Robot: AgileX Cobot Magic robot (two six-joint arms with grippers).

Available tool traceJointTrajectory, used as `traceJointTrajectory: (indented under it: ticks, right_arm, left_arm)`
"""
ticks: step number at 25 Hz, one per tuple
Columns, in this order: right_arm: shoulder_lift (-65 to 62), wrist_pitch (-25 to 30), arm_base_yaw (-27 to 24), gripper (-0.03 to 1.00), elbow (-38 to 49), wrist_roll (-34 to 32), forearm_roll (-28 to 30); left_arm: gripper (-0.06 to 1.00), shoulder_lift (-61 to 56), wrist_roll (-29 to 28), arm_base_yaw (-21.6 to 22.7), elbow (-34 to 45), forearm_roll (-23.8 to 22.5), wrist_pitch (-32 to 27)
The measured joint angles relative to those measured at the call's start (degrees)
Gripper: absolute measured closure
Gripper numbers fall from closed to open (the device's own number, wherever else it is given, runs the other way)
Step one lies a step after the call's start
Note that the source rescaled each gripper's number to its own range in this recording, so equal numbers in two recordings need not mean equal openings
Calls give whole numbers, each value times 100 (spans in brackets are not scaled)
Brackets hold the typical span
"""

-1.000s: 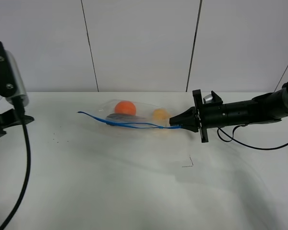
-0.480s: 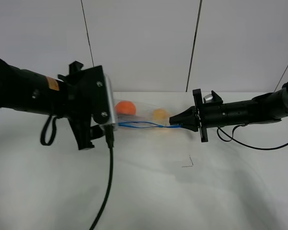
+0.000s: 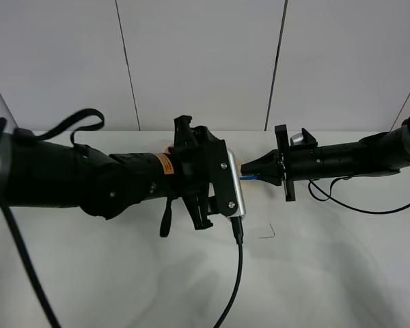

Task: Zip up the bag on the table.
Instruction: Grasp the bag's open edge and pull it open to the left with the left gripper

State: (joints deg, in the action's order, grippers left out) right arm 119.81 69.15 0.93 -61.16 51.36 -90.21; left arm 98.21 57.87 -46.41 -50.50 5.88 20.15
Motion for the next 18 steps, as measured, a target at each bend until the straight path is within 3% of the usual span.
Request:
traceJointTrajectory:
  ticks: [5, 11, 18]
  right_arm:
    - [0, 0, 0, 97, 0, -21, 0]
    - [0, 0, 0, 97, 0, -78, -1]
    - [0, 0, 0, 97, 0, -107, -18]
  left_arm:
    - [-1, 602, -72, -13, 0, 0, 1084]
    - [2, 1096, -84, -18, -2, 0, 1925]
    - [35, 1313, -87, -18, 4, 6, 2136]
